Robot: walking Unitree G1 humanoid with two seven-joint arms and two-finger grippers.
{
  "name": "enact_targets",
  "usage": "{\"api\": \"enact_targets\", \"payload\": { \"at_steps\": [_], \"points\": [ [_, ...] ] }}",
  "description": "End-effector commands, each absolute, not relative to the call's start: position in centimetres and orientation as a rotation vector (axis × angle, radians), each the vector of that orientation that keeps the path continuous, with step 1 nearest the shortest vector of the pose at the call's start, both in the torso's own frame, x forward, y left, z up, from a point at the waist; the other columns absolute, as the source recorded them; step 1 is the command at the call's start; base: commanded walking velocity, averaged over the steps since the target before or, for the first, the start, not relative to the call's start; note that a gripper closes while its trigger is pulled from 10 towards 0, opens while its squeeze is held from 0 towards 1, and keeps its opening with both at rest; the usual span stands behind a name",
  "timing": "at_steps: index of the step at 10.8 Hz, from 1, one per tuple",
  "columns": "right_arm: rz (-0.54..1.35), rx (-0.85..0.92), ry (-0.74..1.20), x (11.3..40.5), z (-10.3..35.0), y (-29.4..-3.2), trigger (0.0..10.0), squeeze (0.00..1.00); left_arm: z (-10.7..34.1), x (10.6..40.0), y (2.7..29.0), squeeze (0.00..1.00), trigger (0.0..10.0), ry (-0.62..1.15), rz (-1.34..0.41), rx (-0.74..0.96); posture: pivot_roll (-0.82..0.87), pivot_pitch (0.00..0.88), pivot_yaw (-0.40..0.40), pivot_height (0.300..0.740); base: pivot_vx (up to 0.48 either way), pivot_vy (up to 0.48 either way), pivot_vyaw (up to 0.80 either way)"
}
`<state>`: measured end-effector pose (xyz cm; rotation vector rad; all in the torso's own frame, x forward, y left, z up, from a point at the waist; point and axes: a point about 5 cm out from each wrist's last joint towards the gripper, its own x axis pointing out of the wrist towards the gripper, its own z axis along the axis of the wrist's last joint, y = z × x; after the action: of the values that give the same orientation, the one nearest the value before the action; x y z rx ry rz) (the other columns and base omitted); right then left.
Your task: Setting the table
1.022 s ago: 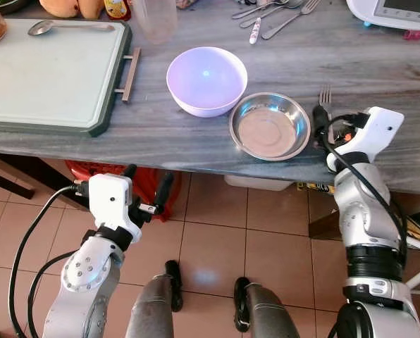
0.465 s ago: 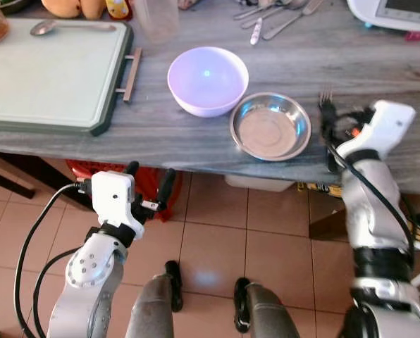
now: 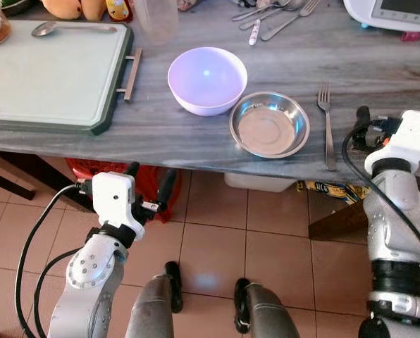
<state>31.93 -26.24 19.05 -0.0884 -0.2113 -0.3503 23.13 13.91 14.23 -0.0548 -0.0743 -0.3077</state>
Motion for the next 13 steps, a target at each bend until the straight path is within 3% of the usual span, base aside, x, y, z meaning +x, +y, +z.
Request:
{"api": "enact_targets", "payload": {
  "at_steps": [1, 2, 3, 5, 13],
  "points": [
    [-0.377, -0.092, -0.168, 32.0, 18.6, -27.0, 10.0, 0.91, 13.9, 22.7, 14.1, 0.00, 10.0, -0.052, -0.305, -0.048, 0.01, 0.315, 0.033, 0.740, 0.000, 0.000, 0.00],
    [-0.378, -0.090, -0.106, 32.5, 17.9, -27.4, 10.0, 0.67, 13.9, 22.5, 14.2, 0.00, 10.0, -0.047, -0.305, -0.043, 0.03, 0.326, 0.039, 0.740, 0.000, 0.000, 0.00],
    [-0.363, -0.075, -0.046, 33.0, 17.2, -27.7, 10.0, 0.53, 14.0, 22.4, 14.4, 0.00, 10.0, -0.042, -0.305, -0.038, 0.03, 0.333, 0.047, 0.740, 0.000, 0.000, 0.00],
    [-0.324, -0.051, -0.023, 33.7, 17.3, -27.7, 10.0, 0.45, 14.1, 22.2, 14.8, 0.00, 10.0, -0.036, -0.307, -0.028, 0.05, 0.343, 0.062, 0.740, 0.000, 0.000, 0.00],
    [-0.095, -0.013, 0.033, 35.6, 16.8, -25.6, 10.0, 0.43, 14.2, 22.3, 14.7, 0.00, 10.0, -0.026, -0.308, -0.024, 0.05, 0.342, 0.058, 0.740, 0.000, 0.000, 0.00]
  ]
}}
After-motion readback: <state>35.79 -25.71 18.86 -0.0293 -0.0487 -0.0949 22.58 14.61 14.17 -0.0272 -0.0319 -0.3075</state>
